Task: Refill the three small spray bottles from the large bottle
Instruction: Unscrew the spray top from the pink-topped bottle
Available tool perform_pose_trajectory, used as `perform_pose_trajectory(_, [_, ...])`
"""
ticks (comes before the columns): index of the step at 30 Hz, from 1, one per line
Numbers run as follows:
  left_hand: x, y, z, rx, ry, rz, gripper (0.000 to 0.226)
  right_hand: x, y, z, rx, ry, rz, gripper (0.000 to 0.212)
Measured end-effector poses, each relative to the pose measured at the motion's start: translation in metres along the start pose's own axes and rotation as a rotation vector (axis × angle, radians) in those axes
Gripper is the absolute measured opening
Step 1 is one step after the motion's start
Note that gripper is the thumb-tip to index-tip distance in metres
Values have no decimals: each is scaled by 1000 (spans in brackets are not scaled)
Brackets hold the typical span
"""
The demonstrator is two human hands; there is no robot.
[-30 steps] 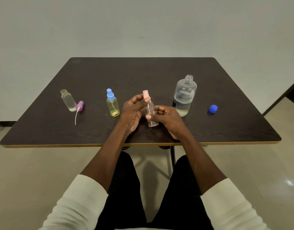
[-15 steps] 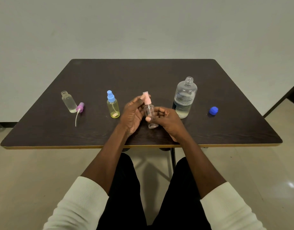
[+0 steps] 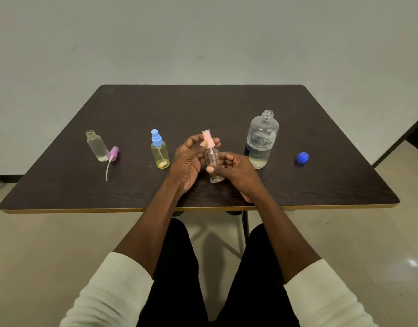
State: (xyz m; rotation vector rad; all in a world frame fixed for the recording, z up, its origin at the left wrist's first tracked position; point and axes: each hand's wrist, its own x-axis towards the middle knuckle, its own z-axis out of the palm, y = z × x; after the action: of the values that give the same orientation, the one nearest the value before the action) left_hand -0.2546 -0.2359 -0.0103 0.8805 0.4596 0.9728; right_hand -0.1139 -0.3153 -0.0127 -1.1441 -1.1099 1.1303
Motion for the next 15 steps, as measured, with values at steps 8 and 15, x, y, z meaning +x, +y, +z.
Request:
perform_pose_trajectory(8, [1,8,11,6,200,96,42,-2,-1,1,-18,-16,1,36])
perform_pose_trajectory(15, [21,49,28,74,303,299,20,-2,-4,1,20,-4,16,40])
